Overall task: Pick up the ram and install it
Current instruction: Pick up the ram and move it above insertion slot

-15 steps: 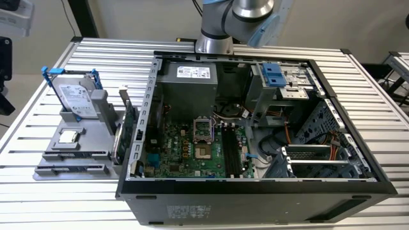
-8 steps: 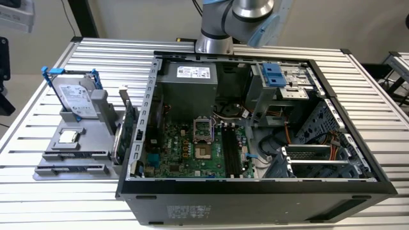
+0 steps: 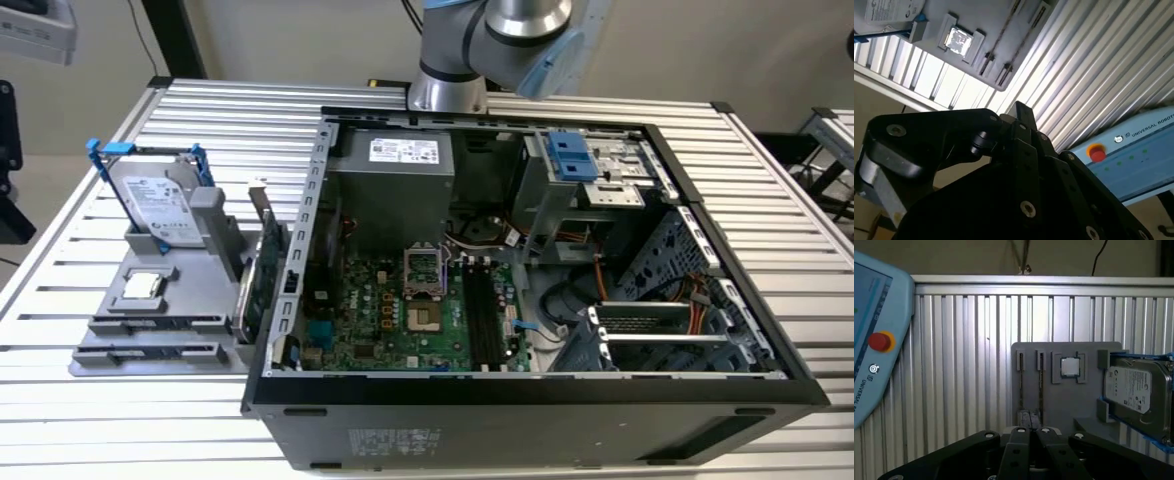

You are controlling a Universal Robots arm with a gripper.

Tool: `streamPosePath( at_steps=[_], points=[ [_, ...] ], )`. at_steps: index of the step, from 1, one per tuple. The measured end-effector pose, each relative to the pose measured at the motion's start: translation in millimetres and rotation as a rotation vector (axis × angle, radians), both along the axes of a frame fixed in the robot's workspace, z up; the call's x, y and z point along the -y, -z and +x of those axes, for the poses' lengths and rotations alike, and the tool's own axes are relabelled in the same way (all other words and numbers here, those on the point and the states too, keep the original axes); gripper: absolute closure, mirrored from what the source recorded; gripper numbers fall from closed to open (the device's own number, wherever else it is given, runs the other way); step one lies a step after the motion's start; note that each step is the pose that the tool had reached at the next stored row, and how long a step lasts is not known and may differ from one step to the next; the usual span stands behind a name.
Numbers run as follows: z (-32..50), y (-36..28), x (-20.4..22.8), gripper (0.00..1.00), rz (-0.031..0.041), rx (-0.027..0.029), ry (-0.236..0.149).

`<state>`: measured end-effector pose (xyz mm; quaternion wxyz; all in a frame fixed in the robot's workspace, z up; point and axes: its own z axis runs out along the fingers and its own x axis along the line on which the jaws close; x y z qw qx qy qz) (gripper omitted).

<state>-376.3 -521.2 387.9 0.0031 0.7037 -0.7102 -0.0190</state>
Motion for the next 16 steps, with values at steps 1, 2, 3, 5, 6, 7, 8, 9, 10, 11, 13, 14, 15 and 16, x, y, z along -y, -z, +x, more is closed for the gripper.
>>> streamPosePath(
  at_steps=[1, 2, 3, 5, 6, 7, 8, 9, 10, 11, 13, 14, 15, 16],
  points=[
    [0.1, 0.1, 0.0, 1.0, 0.0001, 0.0001, 0.0],
    [0.8, 0.2, 0.0, 1.0, 0.0001, 0.0002, -0.001],
    [1.2, 0.4, -0.4, 1.0, 0.0001, 0.0001, -0.002],
    [2.1, 1.3, -2.2, 1.0, 0.0001, 0.0005, -0.006],
    [2.4, 2.1, -3.0, 1.0, 0.0001, 0.0009, -0.009],
    [2.5, 3.0, -3.7, 1.0, 0.0001, 0.0019, -0.014],
    [2.6, 4.0, -4.5, 1.0, 0.0001, 0.003, -0.018],
    [2.7, 5.0, -5.3, 1.0, 0.0001, 0.0039, -0.022],
    [2.9, 5.9, -6.1, 1.0, 0.0, 0.0049, -0.026],
    [3.0, 7.0, -6.9, 1.0, 0.0, 0.0059, -0.03],
    [3.4, 8.8, -8.6, 1.0, 0.0001, 0.0076, -0.038],
    [3.6, 9.6, -9.4, 1.0, 0.0, 0.0085, -0.042],
    [3.6, 10.3, -10.1, 1.0, 0.0002, 0.0099, -0.047],
    [3.7, 10.9, -10.3, 1.0, 0.0002, 0.0113, -0.054]
  ],
)
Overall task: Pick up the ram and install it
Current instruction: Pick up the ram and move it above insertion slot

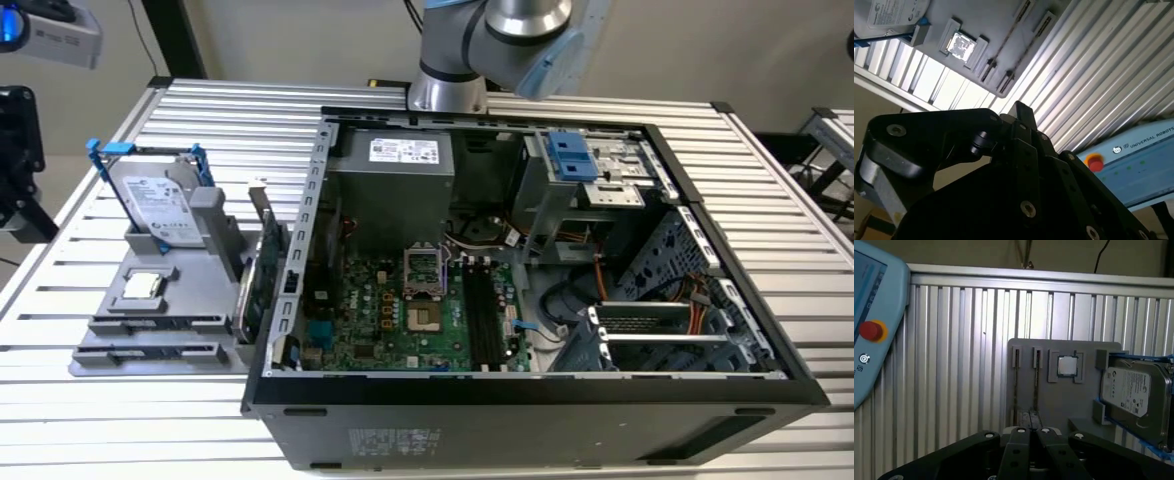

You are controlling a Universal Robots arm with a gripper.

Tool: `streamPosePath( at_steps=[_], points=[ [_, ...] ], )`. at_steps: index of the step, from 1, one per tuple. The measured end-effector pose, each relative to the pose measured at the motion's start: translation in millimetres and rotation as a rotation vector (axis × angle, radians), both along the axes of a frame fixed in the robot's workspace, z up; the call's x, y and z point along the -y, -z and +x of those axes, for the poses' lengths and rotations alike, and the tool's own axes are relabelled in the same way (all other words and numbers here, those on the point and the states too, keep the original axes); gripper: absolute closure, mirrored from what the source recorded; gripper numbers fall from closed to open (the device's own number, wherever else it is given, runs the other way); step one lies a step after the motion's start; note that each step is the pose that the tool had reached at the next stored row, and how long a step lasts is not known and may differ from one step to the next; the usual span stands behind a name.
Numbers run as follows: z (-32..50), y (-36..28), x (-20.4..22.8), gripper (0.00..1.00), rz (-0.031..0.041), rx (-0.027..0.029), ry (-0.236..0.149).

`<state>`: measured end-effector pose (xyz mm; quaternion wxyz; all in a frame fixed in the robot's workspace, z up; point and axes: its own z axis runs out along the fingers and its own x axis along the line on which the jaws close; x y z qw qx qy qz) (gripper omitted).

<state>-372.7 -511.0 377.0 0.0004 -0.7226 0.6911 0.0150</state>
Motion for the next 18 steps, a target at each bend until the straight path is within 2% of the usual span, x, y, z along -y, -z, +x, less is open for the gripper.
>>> streamPosePath(
  at_steps=[3, 8, 9, 18],
  points=[
    [0.1, 0.8, -0.3, 1.0, -0.0001, 0.0014, -0.024],
    [0.1, 0.8, -0.4, 1.0, -0.0001, 0.0015, -0.024],
    [0.1, 0.8, -0.4, 0.0, -0.0002, 0.0015, -0.024],
    [0.1, 0.8, -0.4, 0.0, -0.0002, 0.0014, -0.024]
  ],
)
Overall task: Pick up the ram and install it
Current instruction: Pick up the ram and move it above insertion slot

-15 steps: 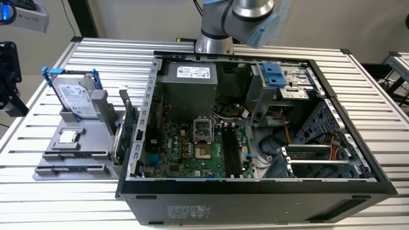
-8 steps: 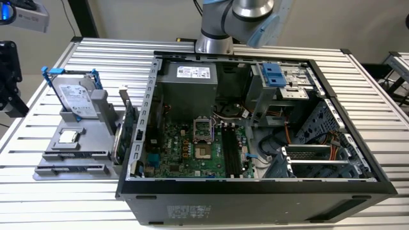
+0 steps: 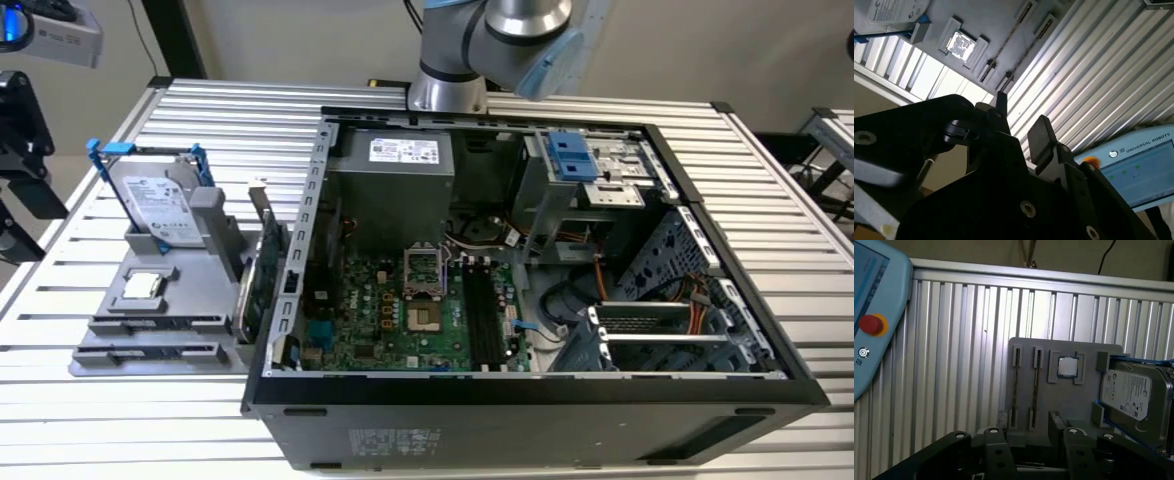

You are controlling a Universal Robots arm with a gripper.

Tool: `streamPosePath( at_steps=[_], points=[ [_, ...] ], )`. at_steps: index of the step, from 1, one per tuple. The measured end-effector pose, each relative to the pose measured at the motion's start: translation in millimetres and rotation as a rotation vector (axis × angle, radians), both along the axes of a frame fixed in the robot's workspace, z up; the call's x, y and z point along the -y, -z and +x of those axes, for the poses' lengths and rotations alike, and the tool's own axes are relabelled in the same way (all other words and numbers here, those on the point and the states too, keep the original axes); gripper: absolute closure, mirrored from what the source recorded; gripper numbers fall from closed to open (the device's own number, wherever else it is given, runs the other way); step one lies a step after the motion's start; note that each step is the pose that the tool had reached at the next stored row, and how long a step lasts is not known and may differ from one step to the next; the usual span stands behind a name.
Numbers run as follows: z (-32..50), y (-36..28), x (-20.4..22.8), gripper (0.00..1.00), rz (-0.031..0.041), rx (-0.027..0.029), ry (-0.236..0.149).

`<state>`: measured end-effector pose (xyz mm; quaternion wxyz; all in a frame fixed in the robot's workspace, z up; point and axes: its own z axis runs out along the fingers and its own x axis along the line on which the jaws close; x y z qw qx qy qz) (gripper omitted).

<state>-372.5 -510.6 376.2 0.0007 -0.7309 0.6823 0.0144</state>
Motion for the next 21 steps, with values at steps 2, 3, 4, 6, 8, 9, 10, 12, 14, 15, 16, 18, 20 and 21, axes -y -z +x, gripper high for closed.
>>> streamPosePath(
  at_steps=[2, 3, 4, 6, 8, 9, 10, 12, 14, 15, 16, 18, 20, 21],
  points=[
    [0.0, 0.1, 0.0, 0.0, -0.0001, 0.0, 0.0],
    [0.0, 0.3, -0.1, 0.0, 0.0, 0.0002, 0.0],
    [0.0, 0.3, -0.1, 0.0, 0.0, 0.0001, 0.0],
    [0.0, 0.5, -0.3, 0.0, 0.0, 0.0001, 0.0],
    [0.0, 0.5, -0.7, 0.0, -0.0001, 0.0, 0.0],
    [0.0, 0.5, -0.7, 0.0, -0.0001, 0.0, 0.0],
    [0.0, 0.5, -0.7, 0.0, -0.0001, 0.0, 0.0],
    [0.0, 0.8, -0.9, 0.0, -0.0002, 0.0001, 0.0],
    [0.0, 1.3, -1.0, 0.0, -0.0012, -0.0001, 0.0],
    [0.0, 1.8, -1.1, 0.0, -0.0012, 0.0, 0.0],
    [0.0, 1.9, -1.0, 0.0, -0.0012, 0.0, 0.0],
    [0.1, 2.3, -1.1, 0.0, -0.0011, 0.0001, 0.0],
    [0.0, 2.9, -1.1, 0.0, -0.0011, 0.0001, 0.0],
    [0.0, 3.1, -1.1, 0.0, -0.0011, 0.0001, 0.0]
  ],
)
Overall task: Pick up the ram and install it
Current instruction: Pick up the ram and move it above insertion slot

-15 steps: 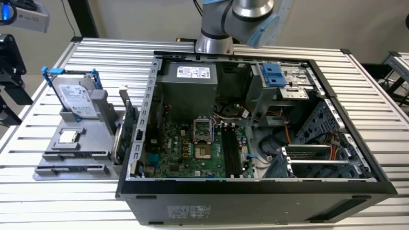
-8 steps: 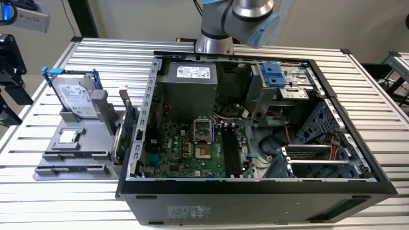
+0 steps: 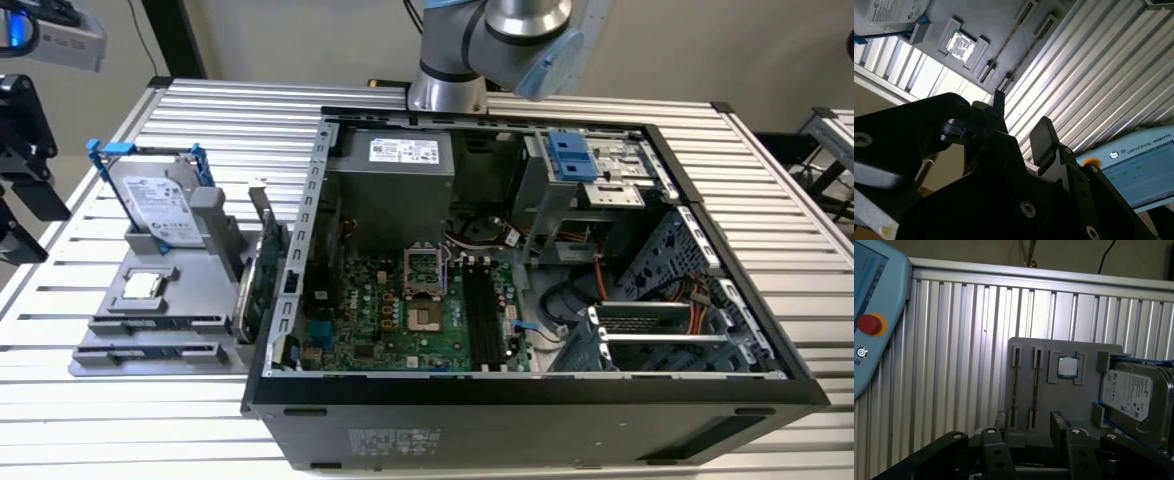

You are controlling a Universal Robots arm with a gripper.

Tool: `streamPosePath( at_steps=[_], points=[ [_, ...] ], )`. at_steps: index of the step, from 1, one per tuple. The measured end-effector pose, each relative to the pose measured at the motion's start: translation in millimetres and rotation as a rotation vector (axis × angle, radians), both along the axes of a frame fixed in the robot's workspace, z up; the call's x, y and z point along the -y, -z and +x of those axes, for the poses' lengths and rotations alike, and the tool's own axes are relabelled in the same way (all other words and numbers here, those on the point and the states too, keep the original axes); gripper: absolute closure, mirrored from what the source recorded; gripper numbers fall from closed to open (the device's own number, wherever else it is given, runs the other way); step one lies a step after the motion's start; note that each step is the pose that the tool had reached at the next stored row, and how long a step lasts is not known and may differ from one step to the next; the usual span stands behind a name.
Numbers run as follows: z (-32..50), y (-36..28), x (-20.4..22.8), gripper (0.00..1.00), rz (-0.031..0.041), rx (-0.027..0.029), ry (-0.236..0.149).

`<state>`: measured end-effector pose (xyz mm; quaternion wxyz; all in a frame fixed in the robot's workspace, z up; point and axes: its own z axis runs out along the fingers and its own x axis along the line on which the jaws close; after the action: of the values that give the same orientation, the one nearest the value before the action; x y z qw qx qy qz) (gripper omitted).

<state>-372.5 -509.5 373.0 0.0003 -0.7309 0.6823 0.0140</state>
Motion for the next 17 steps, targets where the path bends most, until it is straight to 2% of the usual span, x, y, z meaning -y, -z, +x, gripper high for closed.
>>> streamPosePath(
  at_steps=[17],
  points=[
    [0.0, 8.9, -0.2, 0.0, 0.0, 0.0013, 0.0]
  ],
)
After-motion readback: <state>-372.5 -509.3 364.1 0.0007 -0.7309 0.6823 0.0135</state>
